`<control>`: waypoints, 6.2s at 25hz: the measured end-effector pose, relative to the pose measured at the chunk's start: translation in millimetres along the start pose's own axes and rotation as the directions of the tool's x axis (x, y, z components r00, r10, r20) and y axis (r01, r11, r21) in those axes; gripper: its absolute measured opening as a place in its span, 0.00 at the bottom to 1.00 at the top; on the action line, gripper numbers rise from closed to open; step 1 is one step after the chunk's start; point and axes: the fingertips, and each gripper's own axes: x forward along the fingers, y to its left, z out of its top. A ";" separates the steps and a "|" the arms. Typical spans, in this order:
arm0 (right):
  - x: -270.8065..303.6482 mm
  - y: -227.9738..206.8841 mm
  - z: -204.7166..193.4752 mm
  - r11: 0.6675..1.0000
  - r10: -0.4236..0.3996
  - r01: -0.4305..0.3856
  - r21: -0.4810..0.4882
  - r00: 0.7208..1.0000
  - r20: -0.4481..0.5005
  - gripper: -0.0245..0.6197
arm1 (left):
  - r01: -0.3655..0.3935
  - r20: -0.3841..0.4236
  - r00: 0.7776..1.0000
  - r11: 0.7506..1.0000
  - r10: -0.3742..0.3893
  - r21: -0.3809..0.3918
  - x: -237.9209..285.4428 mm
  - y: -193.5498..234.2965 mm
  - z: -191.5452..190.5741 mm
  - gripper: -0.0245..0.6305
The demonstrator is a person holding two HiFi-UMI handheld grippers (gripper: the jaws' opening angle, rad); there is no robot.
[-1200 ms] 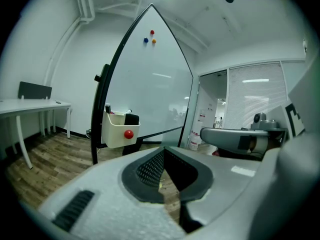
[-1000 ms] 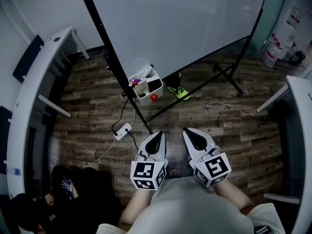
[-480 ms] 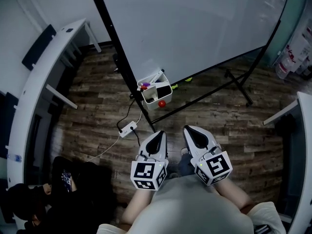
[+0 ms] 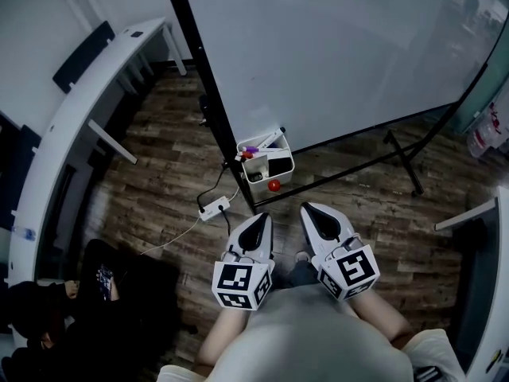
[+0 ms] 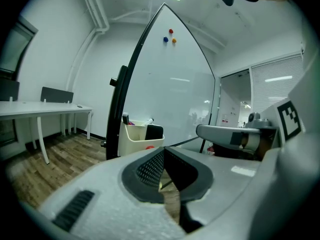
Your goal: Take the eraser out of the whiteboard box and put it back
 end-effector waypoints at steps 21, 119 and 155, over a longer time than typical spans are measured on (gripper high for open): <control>57.9 -34.0 3.0 0.982 0.183 -0.184 -0.042 0.982 -0.042 0.17 | -0.164 0.038 0.986 0.986 0.165 -0.036 40.8 24.7 19.9 0.04; 131.0 -42.2 15.6 0.888 0.388 -0.394 -0.236 0.919 -0.074 0.34 | -0.394 0.076 0.911 0.910 0.405 -0.128 62.0 58.3 22.8 0.04; 111.0 -35.5 84.8 0.918 0.324 -0.296 -0.263 0.944 0.067 0.33 | -0.346 0.083 0.931 0.932 0.355 -0.106 34.3 51.4 23.1 0.04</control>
